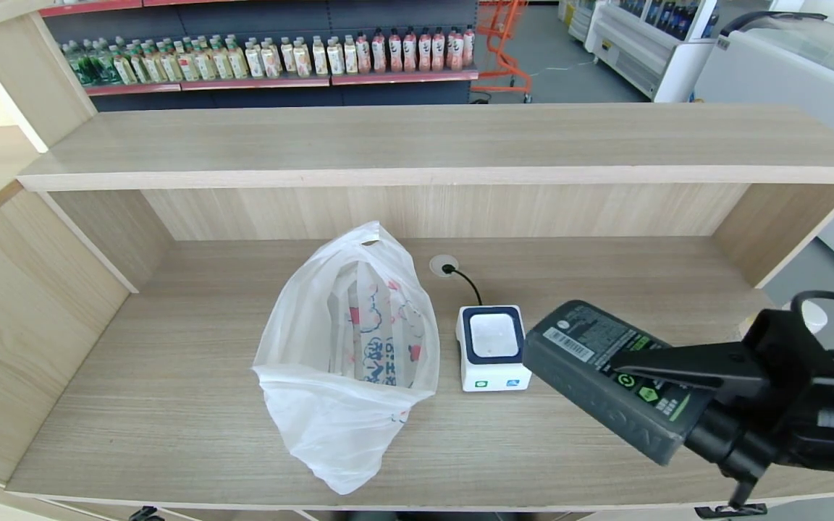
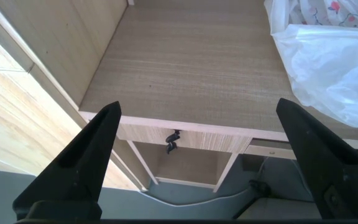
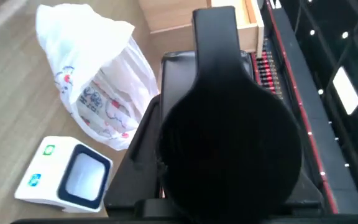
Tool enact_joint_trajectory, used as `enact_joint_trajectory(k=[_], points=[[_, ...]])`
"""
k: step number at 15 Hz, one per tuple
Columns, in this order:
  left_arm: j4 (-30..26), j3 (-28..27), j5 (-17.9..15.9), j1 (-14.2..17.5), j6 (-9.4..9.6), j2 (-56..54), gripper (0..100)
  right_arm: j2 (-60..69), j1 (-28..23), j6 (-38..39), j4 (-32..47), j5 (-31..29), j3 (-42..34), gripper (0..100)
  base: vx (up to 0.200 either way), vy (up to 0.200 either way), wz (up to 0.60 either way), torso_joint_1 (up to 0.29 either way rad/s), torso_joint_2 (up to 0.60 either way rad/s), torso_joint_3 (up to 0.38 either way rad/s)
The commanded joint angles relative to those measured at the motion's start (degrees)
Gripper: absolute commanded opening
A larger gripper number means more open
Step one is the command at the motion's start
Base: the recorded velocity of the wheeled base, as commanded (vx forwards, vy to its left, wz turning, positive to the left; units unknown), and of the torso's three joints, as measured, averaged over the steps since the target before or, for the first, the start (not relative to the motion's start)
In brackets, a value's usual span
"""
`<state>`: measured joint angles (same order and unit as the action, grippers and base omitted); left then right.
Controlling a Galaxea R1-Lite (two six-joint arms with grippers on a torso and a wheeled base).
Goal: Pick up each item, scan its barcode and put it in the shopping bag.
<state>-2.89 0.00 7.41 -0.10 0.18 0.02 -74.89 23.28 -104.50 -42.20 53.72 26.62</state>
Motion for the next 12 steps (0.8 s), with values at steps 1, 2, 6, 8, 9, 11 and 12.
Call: enact_joint_trajectory(k=[1, 2, 6, 8, 9, 11, 12], points=[[-0.01, 0.00, -0.03, 0.01, -0.01, -0.02, 100, 4.84, -4.39, 3.95, 8.63, 3.93, -0.78, 0, 0.000, 0.000, 0.00, 0.000, 0.00, 0.000], [-0.01, 0.00, 0.06, 0.01, -0.01, -0.02, 100, 6.33, -4.39, 11.16, 13.90, 4.02, 0.09, 0, 0.000, 0.000, 0.00, 0.000, 0.00, 0.000], [-0.01, 0.00, 0.06, 0.01, -0.01, -0.02, 100, 10.73, -13.53, 44.20, 13.73, -4.07, 4.14, 0, 0.000, 0.000, 0.00, 0.000, 0.00, 0.000], [-0.01, 0.00, 0.06, 0.01, -0.01, -0.02, 100, 11.69, -12.65, 70.66, 13.73, -19.80, 4.31, 0, 0.000, 0.000, 0.00, 0.000, 0.00, 0.000], [-0.01, 0.00, 0.06, 0.01, -0.01, -0.02, 100, 10.11, -9.13, 84.90, 13.73, -28.32, 5.54, 0, 0.000, 0.000, 0.00, 0.000, 0.00, 0.000], [-0.01, 0.00, -0.03, 0.01, -0.01, -0.02, 100, 2.64, -2.72, 107.66, 13.99, -40.80, 9.59, 0, 0.000, 0.000, 0.00, 0.000, 0.00, 0.000], [-0.01, 0.00, -0.03, 0.01, -0.01, -0.02, 100, -1.49, -0.61, 115.84, 13.90, -42.56, 10.99, 0, 0.000, 0.000, 0.00, 0.000, 0.00, 0.000]])
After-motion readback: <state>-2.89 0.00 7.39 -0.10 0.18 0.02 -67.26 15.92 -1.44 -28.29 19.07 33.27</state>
